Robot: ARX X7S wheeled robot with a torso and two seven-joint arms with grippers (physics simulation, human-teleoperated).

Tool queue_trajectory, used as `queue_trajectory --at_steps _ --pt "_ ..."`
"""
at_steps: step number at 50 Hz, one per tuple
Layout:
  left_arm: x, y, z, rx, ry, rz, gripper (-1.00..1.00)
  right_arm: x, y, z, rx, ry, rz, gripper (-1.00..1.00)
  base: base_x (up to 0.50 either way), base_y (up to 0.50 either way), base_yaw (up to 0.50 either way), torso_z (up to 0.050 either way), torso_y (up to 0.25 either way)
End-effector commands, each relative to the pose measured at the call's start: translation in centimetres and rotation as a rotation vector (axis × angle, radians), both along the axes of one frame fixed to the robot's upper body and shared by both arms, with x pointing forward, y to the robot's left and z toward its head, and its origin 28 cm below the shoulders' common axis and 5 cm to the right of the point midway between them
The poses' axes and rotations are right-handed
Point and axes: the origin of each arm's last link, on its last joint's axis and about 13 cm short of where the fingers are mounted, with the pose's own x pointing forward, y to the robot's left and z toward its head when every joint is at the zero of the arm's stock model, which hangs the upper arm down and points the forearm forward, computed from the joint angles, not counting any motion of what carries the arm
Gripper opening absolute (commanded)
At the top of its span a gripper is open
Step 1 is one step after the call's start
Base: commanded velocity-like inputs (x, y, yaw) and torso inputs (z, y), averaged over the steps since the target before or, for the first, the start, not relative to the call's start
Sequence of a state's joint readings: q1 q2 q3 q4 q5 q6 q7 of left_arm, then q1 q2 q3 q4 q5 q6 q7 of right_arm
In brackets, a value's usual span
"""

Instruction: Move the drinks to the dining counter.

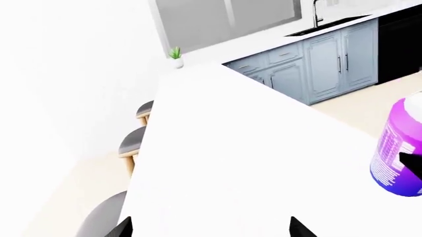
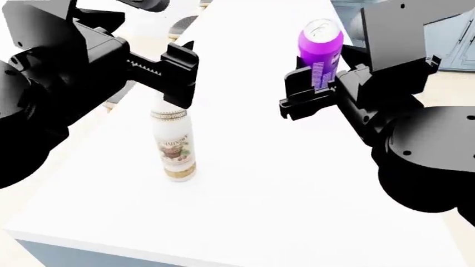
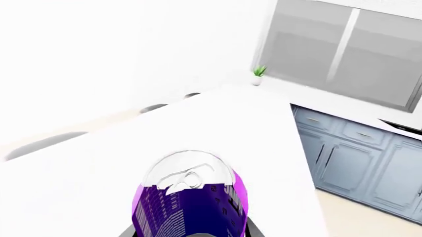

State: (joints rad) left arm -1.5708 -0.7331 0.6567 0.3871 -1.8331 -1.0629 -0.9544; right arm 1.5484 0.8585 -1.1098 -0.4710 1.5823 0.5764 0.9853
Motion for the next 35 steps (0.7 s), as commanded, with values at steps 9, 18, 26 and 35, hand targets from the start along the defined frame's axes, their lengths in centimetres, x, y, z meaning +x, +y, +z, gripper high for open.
queue_trajectory --at_steps 9,18,26,35 --pt "-2.7 -0.2 1.9 -0.046 -0.088 -0.038 1.0 0.6 0.6 -3.6 0.099 0.066 0.02 -1.0 0.0 0.0 0.0 0.0 0.0" --pt "-3.4 -0.5 2.3 -0.045 -0.113 -0.057 1.0 1.6 1.3 -5.3 0.141 0.118 0.058 -1.0 0.0 0.0 0.0 0.0 0.0" --pt "-3.3 -0.6 2.1 -0.043 -0.111 -0.062 1.0 2.2 1.6 -6.6 0.166 0.179 0.088 -1.0 0.0 0.0 0.0 0.001 0.0" --pt "-3.3 -0.7 2.2 -0.038 -0.111 -0.067 1.0 2.6 2.1 -7.8 0.171 0.251 0.106 -1.0 0.0 0.0 0.0 0.0 0.001"
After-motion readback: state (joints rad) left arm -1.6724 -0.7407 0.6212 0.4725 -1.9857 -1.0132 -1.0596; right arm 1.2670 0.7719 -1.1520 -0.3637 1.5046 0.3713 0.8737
